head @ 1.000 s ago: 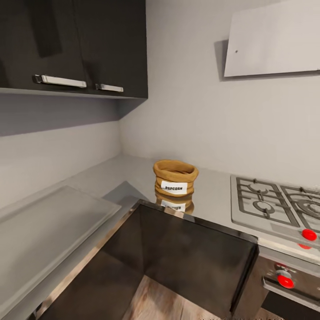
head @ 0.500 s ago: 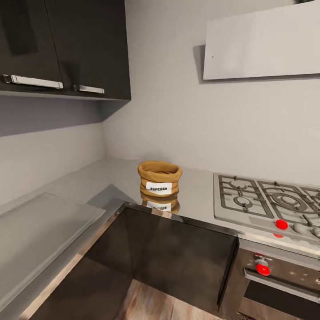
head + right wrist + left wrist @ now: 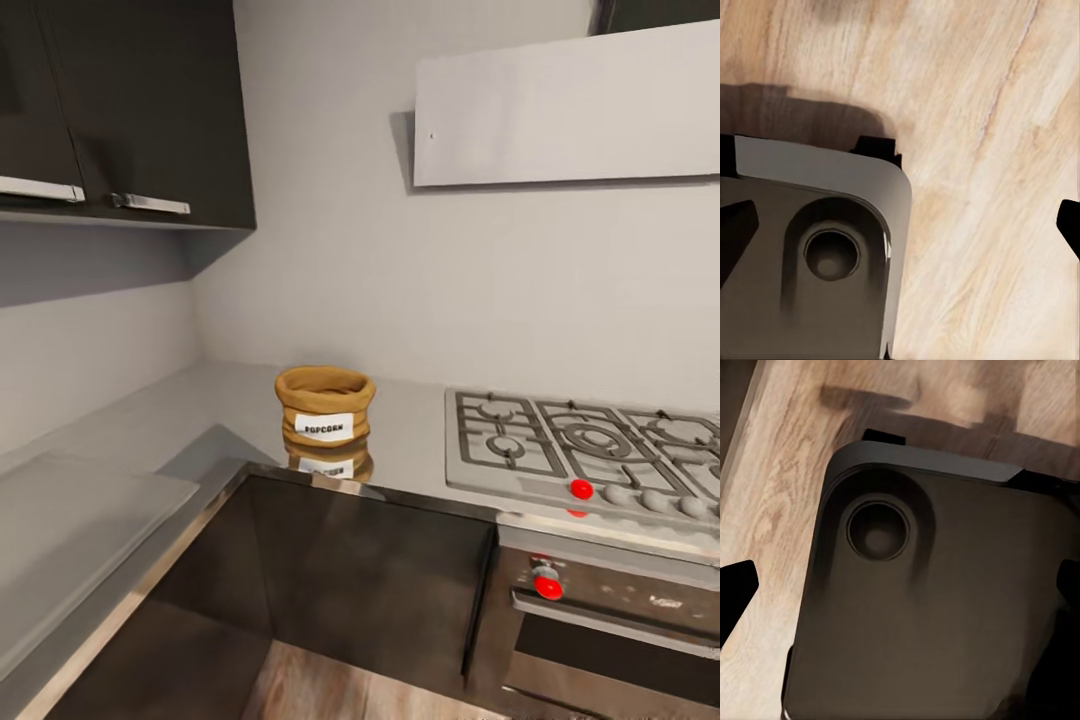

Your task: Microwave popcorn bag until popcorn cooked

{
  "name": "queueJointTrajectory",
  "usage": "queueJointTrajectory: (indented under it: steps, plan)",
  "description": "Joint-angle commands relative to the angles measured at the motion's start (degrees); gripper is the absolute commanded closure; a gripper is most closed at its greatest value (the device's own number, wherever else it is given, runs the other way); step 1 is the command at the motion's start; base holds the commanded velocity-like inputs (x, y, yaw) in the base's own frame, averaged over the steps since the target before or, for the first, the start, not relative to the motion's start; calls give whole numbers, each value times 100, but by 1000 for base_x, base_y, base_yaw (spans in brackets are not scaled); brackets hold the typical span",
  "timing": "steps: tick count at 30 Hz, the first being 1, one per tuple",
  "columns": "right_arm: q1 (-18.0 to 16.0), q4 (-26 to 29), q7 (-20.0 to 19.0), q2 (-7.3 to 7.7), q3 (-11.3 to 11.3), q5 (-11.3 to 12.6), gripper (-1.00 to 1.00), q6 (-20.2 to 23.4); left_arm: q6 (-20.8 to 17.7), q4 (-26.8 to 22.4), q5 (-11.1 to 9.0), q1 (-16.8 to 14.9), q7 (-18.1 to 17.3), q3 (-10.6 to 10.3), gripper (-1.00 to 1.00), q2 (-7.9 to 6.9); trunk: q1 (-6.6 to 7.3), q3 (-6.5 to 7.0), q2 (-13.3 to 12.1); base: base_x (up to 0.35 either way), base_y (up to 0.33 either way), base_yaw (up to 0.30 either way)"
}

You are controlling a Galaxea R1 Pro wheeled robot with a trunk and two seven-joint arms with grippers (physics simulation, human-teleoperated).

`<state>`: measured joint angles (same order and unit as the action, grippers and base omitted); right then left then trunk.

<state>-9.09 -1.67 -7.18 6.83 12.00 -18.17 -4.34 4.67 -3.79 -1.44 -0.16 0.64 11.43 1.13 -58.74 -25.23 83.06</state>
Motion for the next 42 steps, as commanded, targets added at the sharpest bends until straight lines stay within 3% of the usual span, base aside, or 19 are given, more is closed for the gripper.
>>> queueJointTrajectory:
  steps: [1,42]
  plan:
    - [-10,-18,-13,4,49,-80,-100,-30,16,1,-15,-2,7,21,-100,2,0,-3,3,0,0,-137]
    - [-7,-18,-18,37,57,-90,-100,-32,16,0,-5,-2,7,35,-100,10,0,2,3,58,0,-5]
